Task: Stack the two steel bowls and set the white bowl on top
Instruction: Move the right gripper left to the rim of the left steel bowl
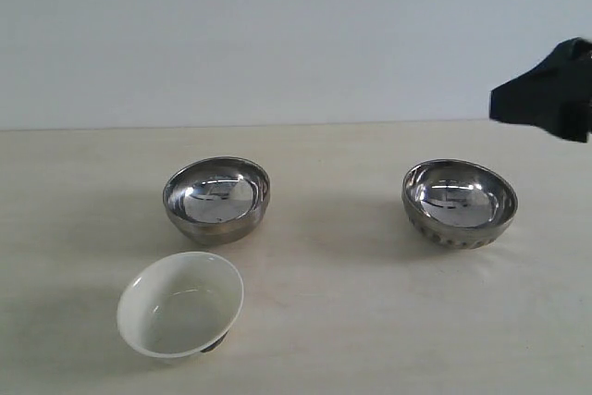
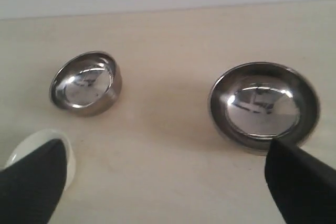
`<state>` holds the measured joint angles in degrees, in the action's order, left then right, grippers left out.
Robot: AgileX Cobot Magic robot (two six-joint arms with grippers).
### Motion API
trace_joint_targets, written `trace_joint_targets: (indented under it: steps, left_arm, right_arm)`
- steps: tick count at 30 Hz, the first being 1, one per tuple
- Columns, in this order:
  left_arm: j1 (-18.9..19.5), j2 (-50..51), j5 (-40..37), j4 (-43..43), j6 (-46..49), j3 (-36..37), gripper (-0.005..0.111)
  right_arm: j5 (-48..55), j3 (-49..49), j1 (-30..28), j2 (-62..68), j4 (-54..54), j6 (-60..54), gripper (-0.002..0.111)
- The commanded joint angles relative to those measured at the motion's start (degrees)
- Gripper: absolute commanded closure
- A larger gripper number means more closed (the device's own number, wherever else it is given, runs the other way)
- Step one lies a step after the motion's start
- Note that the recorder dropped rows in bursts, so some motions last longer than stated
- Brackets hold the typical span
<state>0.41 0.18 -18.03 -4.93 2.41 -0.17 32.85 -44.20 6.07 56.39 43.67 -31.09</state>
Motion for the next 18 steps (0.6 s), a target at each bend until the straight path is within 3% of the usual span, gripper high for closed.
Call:
trace_joint_targets:
  steps: [1, 9, 18]
  left_arm:
    - [-0.3, -0.2, 0.4, 0.0, -0.3, 0.2, 0.103]
    - [-0.3, -0.2, 0.4, 0.0, -0.3, 0.2, 0.103]
    - [-0.3, -0.2, 0.4, 0.0, -0.3, 0.2, 0.103]
  right_arm:
    - [-6.0, -0.5, 6.8, 5.1, 2.4, -1.0, 0.015]
    - [-25.2, -2.8, 25.2, 17.1, 2.7, 2.6, 0.015]
    - [-26.2, -16.8, 31.1, 37.6, 2.7, 8.1, 0.015]
